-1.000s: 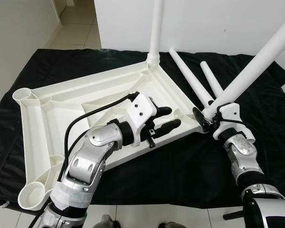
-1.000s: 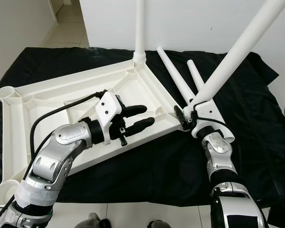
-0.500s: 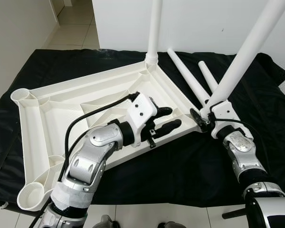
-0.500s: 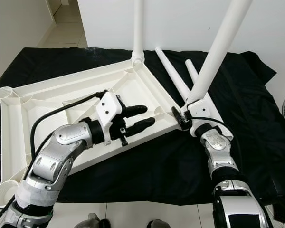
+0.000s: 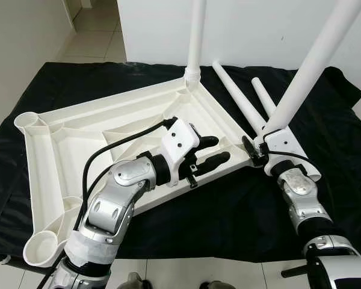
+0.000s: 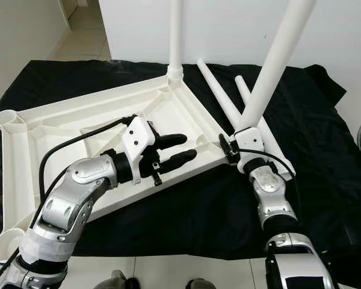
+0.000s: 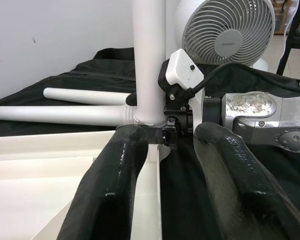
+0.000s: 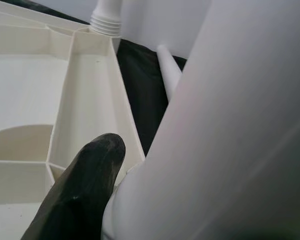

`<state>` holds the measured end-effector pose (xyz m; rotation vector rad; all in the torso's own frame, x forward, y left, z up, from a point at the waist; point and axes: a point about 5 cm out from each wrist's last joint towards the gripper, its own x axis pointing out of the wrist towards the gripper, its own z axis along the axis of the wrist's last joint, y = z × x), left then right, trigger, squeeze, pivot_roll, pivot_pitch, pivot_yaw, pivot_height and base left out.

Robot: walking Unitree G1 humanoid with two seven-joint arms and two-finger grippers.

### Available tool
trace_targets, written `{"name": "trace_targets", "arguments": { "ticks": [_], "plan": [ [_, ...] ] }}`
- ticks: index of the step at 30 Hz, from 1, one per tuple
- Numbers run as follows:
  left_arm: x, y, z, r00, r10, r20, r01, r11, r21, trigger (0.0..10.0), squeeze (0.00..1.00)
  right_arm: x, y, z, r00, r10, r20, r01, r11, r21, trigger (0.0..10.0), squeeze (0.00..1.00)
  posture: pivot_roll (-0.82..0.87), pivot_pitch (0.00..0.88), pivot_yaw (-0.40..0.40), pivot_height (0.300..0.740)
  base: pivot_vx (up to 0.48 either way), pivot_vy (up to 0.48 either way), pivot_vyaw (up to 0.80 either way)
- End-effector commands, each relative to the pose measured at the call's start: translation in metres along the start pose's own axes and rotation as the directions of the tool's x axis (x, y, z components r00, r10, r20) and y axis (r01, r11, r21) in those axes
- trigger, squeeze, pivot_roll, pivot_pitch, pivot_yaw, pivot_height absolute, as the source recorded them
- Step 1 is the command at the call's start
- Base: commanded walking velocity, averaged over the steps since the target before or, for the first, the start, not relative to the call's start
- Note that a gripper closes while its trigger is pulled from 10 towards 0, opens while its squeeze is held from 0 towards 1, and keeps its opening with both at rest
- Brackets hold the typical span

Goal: Building children table

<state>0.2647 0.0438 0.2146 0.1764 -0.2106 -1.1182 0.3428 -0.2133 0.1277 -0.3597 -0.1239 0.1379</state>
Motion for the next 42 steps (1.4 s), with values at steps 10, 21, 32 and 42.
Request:
{"name": "trace_targets", "arguments": {
  "ticks": [10,21,32,42],
  "plan": [
    [0.0,0.002,-0.003,0.998,0.067,-0.016,-0.067,0.998,0.001,10.0,0.0,-0.025,0.024,-0.035,0.941,-0.23,-0.249,0.265,0.957,0.117,10.0,0.0,-0.11,0.095,0.041,0.74,0.0,0.0,0.0],
    [0.002,0.001,-0.005,0.999,0.039,-0.026,-0.039,0.999,-0.002,10.0,0.0,-0.027,0.036,-0.018,0.888,-0.368,-0.276,0.415,0.9,0.136,10.0,0.0,-0.11,0.105,0.039,0.74,0.0,0.0,0.0],
    [0.005,-0.004,-0.009,0.999,-0.002,-0.038,0.002,1.0,-0.007,10.0,0.0,-0.034,0.062,0.01,0.924,-0.271,-0.27,0.328,0.924,0.194,10.0,0.0,-0.11,0.115,0.033,0.74,0.0,0.0,0.0],
    [0.007,-0.003,-0.01,0.999,-0.01,-0.041,0.01,1.0,-0.001,10.0,0.0,-0.043,0.075,0.041,0.973,-0.165,-0.163,0.196,0.96,0.201,10.0,0.0,-0.13,0.124,0.028,0.74,0.0,0.0,0.0]
  ]
}}
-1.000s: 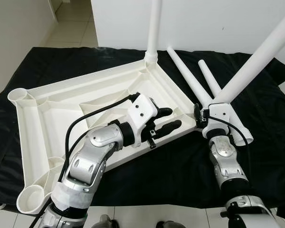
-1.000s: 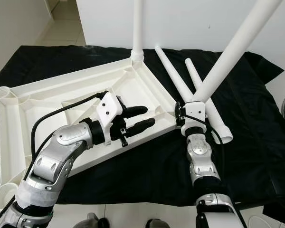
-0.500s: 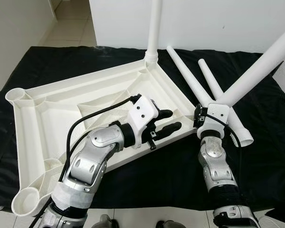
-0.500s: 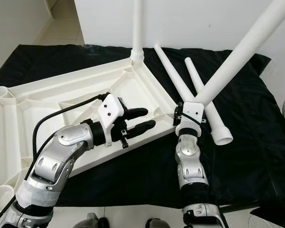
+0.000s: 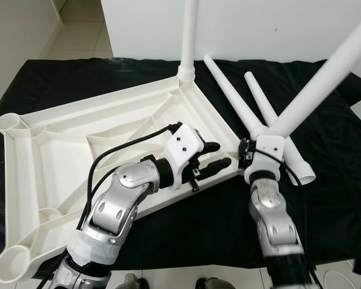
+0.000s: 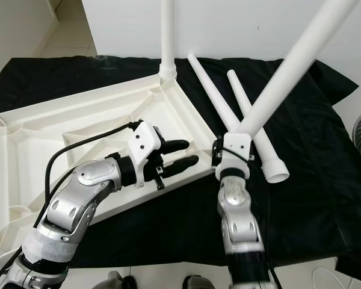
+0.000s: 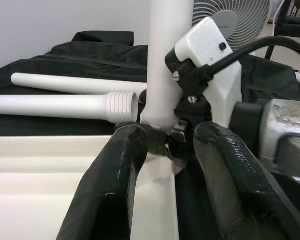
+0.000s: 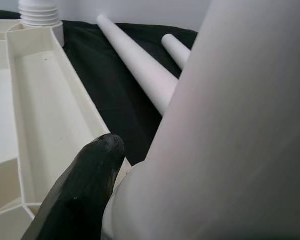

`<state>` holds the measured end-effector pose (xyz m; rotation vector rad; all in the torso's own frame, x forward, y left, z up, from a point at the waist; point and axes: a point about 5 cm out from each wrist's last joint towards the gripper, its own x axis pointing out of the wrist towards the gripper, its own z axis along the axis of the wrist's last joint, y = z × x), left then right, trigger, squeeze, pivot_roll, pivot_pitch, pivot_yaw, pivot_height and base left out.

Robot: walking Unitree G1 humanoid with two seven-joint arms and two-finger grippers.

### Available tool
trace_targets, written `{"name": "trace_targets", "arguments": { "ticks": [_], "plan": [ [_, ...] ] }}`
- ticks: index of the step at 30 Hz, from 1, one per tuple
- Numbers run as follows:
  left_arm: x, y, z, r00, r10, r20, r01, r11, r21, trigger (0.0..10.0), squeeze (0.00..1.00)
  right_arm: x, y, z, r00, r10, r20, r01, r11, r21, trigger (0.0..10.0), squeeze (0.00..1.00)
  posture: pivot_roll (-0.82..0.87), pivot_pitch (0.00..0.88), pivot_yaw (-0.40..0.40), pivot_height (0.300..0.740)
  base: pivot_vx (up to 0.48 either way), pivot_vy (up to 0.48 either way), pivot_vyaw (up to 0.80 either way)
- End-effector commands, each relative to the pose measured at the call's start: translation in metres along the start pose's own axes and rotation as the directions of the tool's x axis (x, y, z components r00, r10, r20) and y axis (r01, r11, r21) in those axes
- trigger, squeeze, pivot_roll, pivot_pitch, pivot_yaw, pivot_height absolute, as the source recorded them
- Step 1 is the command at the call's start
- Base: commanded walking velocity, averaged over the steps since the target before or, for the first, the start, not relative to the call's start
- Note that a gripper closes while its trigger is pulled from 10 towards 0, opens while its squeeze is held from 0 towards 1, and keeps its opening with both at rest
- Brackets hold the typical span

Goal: Building children table

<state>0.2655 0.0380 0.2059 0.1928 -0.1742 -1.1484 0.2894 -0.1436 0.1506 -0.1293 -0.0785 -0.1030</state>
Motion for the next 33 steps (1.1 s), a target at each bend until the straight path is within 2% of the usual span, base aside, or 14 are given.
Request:
{"name": "trace_targets", "arguments": {
  "ticks": [1,2,5,6,7,8,13,14,18,20,22,25,26,33],
  "plan": [
    [0.003,0.0,-0.002,1.0,0.021,-0.002,-0.021,1.0,0.0,10.0,0.0,0.0,0.005,-0.003,0.998,0.049,-0.027,-0.049,0.999,0.007,10.0,0.0,-0.14,0.116,0.023,0.74,0.0,0.0,0.0],
    [0.005,0.0,-0.001,1.0,0.016,0.003,-0.016,1.0,-0.006,10.0,0.0,0.005,0.002,0.012,0.998,0.064,0.027,-0.064,0.998,0.011,10.0,0.0,-0.14,0.109,0.024,0.74,0.0,0.0,0.0],
    [0.007,-0.001,-0.001,1.0,0.011,0.008,-0.01,1.0,-0.01,10.0,0.0,0.008,0.0,0.024,0.994,0.076,0.072,-0.077,0.997,0.011,10.0,0.0,-0.14,0.109,0.024,0.74,0.0,0.0,0.0],
    [0.008,-0.001,0.0,1.0,0.006,0.012,-0.006,1.0,-0.012,10.0,0.27,0.01,-0.002,0.034,0.991,0.092,0.101,-0.093,0.996,0.008,10.0,0.0,-0.14,0.103,0.022,0.74,0.0,0.0,0.0],
    [0.008,-0.001,0.0,1.0,0.006,0.012,-0.006,1.0,-0.012,10.0,0.27,0.01,-0.002,0.034,0.991,0.092,0.101,-0.093,0.996,0.008,10.0,0.0,-0.14,0.103,0.022,0.74,0.0,0.0,0.0],
    [0.01,-0.003,0.0,1.0,-0.013,0.021,0.014,0.999,-0.029,10.0,1.0,0.012,-0.005,0.048,0.984,0.115,0.133,-0.117,0.993,0.009,10.0,0.0,-0.14,0.095,0.019,0.74,0.0,0.0,0.0],
    [0.012,-0.004,0.003,0.998,-0.047,0.034,0.048,0.998,-0.035,10.0,1.0,0.016,-0.01,0.076,0.958,0.214,0.19,-0.216,0.976,-0.006,10.0,0.0,-0.14,0.089,0.016,0.74,0.0,0.0,0.0],
    [0.014,-0.004,0.005,0.998,-0.052,0.041,0.053,0.998,-0.024,10.0,1.0,0.019,-0.011,0.08,0.934,0.306,0.185,-0.307,0.951,-0.027,10.0,0.0,-0.14,0.073,0.007,0.74,0.0,0.0,0.0],
    [0.015,-0.003,0.006,0.998,-0.05,0.042,0.051,0.999,-0.008,10.0,1.0,0.021,-0.013,0.081,0.906,0.386,0.176,-0.383,0.922,-0.052,10.0,0.0,-0.14,0.073,0.007,0.74,0.0,0.0,0.0],
    [0.016,0.0,0.007,0.998,-0.046,0.041,0.046,0.999,0.004,10.0,1.0,0.023,-0.016,0.078,0.873,0.462,0.153,-0.456,0.887,-0.073,10.0,0.0,-0.13,0.065,0.004,0.74,0.0,0.0,0.0],
    [0.015,0.005,0.008,0.999,-0.026,0.037,0.025,0.999,0.025,10.0,1.0,0.025,-0.024,0.071,0.818,0.563,0.118,-0.554,0.826,-0.101,10.0,0.0,-0.13,0.051,0.001,0.74,0.0,0.0,0.0],
    [0.014,0.011,0.009,0.999,-0.009,0.035,0.007,0.999,0.043,10.0,1.0,0.027,-0.033,0.067,0.797,0.596,0.099,-0.586,0.802,-0.113,10.0,0.0,-0.13,0.051,0.001,0.74,0.0,0.0,0.0],
    [0.012,0.016,0.01,0.999,0.003,0.035,-0.005,0.999,0.051,10.0,0.0,0.03,-0.039,0.064,0.791,0.607,0.077,-0.595,0.793,-0.133,10.0,0.0,-0.13,0.044,0.001,0.74,0.0,0.0,0.0],
    [0.008,0.029,0.015,0.999,0.025,0.033,-0.027,0.997,0.068,10.0,0.0,0.033,-0.049,0.054,0.747,0.665,-0.006,-0.654,0.732,-0.189,10.0,0.0,-0.12,0.034,0.004,0.74,0.0,0.0,0.0]
  ]
}}
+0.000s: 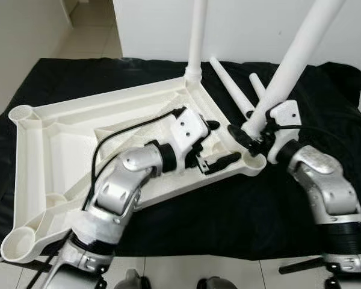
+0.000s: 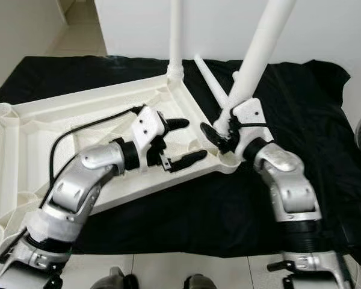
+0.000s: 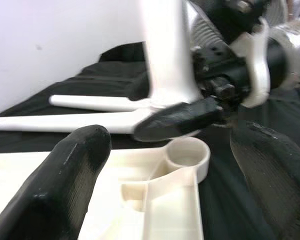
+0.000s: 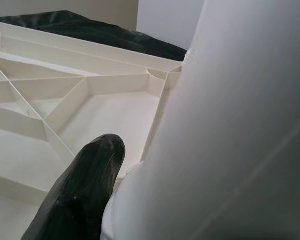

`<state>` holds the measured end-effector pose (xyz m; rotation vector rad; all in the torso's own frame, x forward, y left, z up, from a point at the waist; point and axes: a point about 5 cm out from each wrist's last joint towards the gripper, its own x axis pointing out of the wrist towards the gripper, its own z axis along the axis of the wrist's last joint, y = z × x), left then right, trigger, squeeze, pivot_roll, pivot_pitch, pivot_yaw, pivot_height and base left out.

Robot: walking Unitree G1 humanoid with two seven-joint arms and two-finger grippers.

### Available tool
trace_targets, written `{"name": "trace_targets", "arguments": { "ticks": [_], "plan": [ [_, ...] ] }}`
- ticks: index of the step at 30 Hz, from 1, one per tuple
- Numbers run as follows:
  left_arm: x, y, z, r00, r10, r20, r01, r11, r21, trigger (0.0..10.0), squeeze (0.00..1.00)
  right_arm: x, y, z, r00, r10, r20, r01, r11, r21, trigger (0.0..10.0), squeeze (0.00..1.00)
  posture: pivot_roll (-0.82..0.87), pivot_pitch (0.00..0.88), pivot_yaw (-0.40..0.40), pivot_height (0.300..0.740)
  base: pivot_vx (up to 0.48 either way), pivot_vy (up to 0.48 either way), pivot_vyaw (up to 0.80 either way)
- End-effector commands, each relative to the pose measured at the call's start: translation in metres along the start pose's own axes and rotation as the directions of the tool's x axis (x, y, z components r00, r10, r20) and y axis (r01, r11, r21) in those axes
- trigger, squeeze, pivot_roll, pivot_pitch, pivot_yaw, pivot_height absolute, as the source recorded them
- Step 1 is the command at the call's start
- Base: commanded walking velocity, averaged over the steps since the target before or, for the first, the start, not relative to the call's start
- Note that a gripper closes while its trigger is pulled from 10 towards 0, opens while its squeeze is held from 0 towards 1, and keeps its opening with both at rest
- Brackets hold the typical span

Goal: Building children table

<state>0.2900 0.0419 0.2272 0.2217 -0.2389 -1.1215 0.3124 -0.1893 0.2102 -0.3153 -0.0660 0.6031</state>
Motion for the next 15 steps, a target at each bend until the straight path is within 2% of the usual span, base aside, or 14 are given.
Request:
{"name": "trace_targets", "arguments": {
  "ticks": [1,5,9,10,15],
  "plan": [
    [0.001,0.007,0.005,1.0,0.017,0.012,-0.017,1.0,-0.023,10.0,0.0,0.0,0.003,0.003,0.995,0.095,-0.004,-0.095,0.995,-0.027,10.0,0.0,-0.11,0.039,0.007,0.74,0.0,0.0,0.0],
    [0.004,0.012,0.014,0.999,0.022,0.047,-0.018,0.997,-0.073,10.0,0.0,0.0,0.006,0.001,0.985,0.174,-0.012,-0.174,0.984,-0.044,10.0,0.0,-0.11,0.05,0.009,0.74,0.0,0.0,0.0],
    [0.006,0.013,0.017,0.998,0.019,0.06,-0.013,0.994,-0.107,10.0,0.0,0.001,0.008,-0.002,0.98,0.197,-0.012,-0.198,0.979,-0.057,10.0,0.0,-0.11,0.05,0.009,0.74,0.0,0.0,0.0],
    [0.01,0.013,0.026,0.995,-0.002,0.097,0.018,0.987,-0.163,10.0,0.0,0.004,0.015,-0.004,0.972,0.237,-0.003,-0.236,0.969,-0.068,10.0,0.0,-0.1,0.065,0.016,0.74,0.0,0.0,0.0],
    [0.013,0.012,0.033,0.991,-0.027,0.127,0.053,0.977,-0.205,10.0,0.0,0.006,0.019,-0.007,0.965,0.262,-0.004,-0.261,0.962,-0.073,10.0,0.0,-0.1,0.065,0.016,0.74,0.0,0.0,0.0]
  ]
}}
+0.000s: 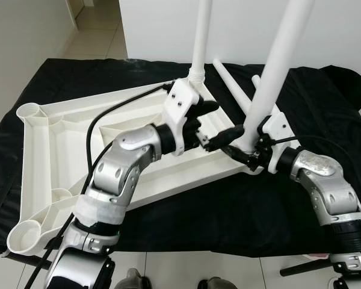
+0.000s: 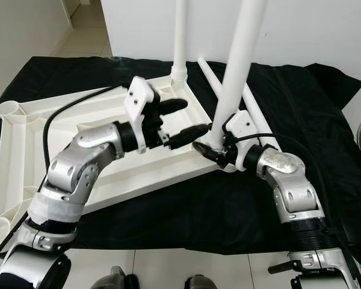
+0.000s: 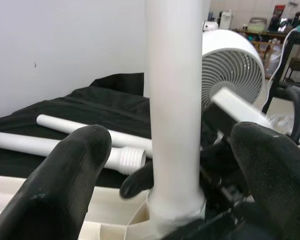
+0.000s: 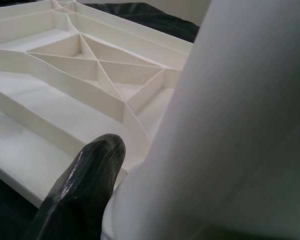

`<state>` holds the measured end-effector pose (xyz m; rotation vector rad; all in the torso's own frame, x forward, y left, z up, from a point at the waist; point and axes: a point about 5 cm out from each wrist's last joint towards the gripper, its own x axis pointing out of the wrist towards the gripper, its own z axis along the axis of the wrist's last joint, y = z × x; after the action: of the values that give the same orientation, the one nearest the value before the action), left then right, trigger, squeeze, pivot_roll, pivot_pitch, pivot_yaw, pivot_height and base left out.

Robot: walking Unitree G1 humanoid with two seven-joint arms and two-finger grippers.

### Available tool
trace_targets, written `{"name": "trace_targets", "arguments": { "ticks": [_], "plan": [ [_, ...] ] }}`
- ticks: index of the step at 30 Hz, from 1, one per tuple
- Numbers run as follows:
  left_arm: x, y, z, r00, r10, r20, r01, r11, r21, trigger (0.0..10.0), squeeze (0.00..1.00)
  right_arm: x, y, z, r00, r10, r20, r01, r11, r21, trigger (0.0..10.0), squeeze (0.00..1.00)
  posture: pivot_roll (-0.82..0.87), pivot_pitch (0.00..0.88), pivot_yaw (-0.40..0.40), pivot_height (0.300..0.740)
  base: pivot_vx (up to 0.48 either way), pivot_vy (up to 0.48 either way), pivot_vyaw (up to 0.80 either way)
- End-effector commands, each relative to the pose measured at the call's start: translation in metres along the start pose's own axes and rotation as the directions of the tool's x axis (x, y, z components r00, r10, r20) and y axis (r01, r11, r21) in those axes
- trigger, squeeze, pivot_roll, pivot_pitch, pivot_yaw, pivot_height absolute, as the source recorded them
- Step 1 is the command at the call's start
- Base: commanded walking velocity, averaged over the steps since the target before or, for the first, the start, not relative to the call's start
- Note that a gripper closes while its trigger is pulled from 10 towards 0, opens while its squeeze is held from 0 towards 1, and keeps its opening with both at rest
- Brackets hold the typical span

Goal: Building children table

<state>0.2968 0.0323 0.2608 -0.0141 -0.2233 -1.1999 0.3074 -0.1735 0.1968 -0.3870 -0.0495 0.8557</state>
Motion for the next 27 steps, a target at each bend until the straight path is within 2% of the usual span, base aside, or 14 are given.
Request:
{"name": "trace_targets", "arguments": {
  "ticks": [1,9,13,15,18,26,27],
  "plan": [
    [0.001,-0.002,0.005,1.0,-0.003,0.018,0.003,1.0,-0.03,10.0,0.0,0.002,0.001,-0.002,1.0,0.023,-0.004,-0.023,0.999,-0.021,10.0,0.0,-0.1,0.065,0.016,0.74,0.0,0.0,0.0],
    [0.015,-0.005,0.019,0.998,-0.06,0.031,0.063,0.993,-0.103,10.0,0.0,0.01,0.013,-0.007,0.989,0.149,-0.023,-0.149,0.988,-0.036,10.0,0.0,-0.08,0.069,0.02,0.74,0.0,0.0,0.0],
    [0.024,-0.003,0.027,0.998,-0.066,0.017,0.067,0.989,-0.132,10.0,0.0,0.014,0.017,-0.009,0.98,0.196,-0.038,-0.197,0.979,-0.044,10.0,0.0,-0.08,0.068,0.019,0.74,0.0,0.0,0.0],
    [0.024,-0.003,0.027,0.998,-0.066,0.017,0.067,0.989,-0.132,10.0,0.0,0.014,0.017,-0.009,0.98,0.196,-0.038,-0.197,0.979,-0.044,10.0,0.0,-0.08,0.068,0.019,0.74,0.0,0.0,0.0],
    [0.033,0.002,0.032,0.999,-0.04,-0.019,0.036,0.981,-0.192,10.0,0.0,0.016,0.019,-0.01,0.975,0.217,-0.046,-0.219,0.974,-0.053,10.0,0.0,-0.08,0.066,0.023,0.74,0.0,0.0,0.0],
    [0.043,0.01,0.033,0.996,0.008,-0.089,-0.028,0.973,-0.227,10.0,0.0,0.017,0.018,-0.012,0.972,0.225,-0.061,-0.229,0.971,-0.068,10.0,0.0,-0.09,0.059,0.024,0.74,0.0,0.0,0.0],
    [0.043,0.011,0.033,0.996,0.017,-0.091,-0.039,0.97,-0.241,0.0,0.0,0.018,0.018,-0.013,0.972,0.226,-0.06,-0.23,0.971,-0.067,10.0,0.0,-0.09,0.055,0.027,0.74,0.0,0.0,0.0]
  ]
}}
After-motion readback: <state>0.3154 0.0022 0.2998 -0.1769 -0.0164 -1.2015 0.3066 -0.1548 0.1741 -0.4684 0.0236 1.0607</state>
